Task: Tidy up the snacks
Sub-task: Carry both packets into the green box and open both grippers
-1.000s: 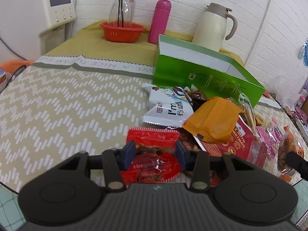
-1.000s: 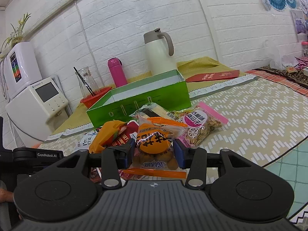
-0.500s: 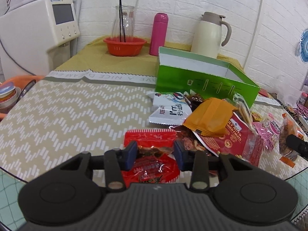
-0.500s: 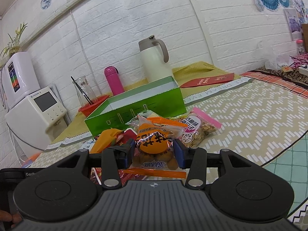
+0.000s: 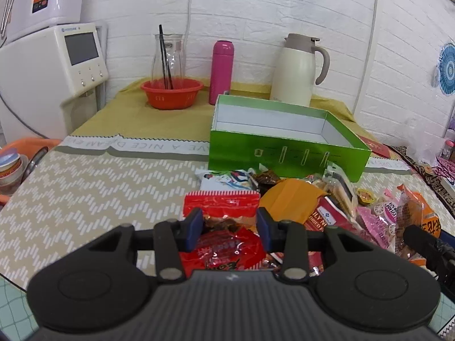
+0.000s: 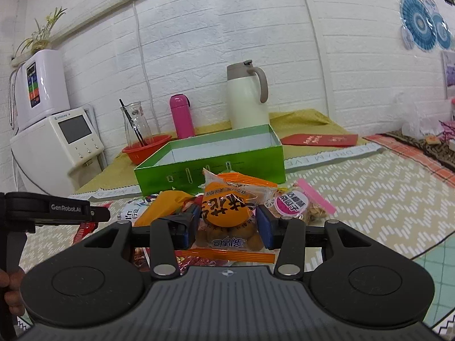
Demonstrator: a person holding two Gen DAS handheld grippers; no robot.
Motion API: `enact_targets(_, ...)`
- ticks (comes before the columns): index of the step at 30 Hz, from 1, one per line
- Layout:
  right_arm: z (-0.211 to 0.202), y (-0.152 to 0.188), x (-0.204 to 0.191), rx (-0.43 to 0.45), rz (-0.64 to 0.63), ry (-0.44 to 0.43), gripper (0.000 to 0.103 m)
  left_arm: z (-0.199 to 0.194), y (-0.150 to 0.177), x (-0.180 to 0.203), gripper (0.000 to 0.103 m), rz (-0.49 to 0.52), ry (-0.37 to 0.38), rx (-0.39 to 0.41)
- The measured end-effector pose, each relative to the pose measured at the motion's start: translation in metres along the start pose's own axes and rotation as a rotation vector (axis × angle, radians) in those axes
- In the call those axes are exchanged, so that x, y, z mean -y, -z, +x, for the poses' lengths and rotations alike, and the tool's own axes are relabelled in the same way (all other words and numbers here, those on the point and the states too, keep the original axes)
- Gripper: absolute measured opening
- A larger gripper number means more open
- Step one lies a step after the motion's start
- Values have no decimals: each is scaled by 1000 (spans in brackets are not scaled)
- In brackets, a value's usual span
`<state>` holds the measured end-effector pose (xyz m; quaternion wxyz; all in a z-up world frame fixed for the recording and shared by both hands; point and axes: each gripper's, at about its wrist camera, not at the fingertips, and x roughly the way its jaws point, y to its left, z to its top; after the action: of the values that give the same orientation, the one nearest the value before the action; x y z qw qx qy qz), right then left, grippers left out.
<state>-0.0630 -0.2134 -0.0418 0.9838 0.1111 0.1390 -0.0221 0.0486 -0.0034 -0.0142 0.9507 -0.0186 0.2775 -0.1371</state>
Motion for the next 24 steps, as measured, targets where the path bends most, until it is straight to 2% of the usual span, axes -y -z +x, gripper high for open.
enact_targets(7, -1, -26, 0, 57, -73, -43, 75, -2, -17, 14, 39, 26, 17, 38)
enact_targets(10, 0, -28, 3, 49, -69, -64, 75, -5, -20, 19, 39, 36, 19, 56)
enact_targets(13, 1, -20, 7, 4, -36, -98, 75, -8, -20, 21, 39, 33, 27, 59)
enact_targets(19, 18, -11, 10, -168, 55, -218, 75, -8, -27, 24, 39, 46, 67, 58)
enact_targets(21, 29, -23, 12, -154, 57, -210, 75, 5, -40, 27, 39, 58, 84, 60)
enact_targets(24, 53, -51, 12, -61, -12, -151, 75, 31, -64, 31, 39, 84, 90, 82)
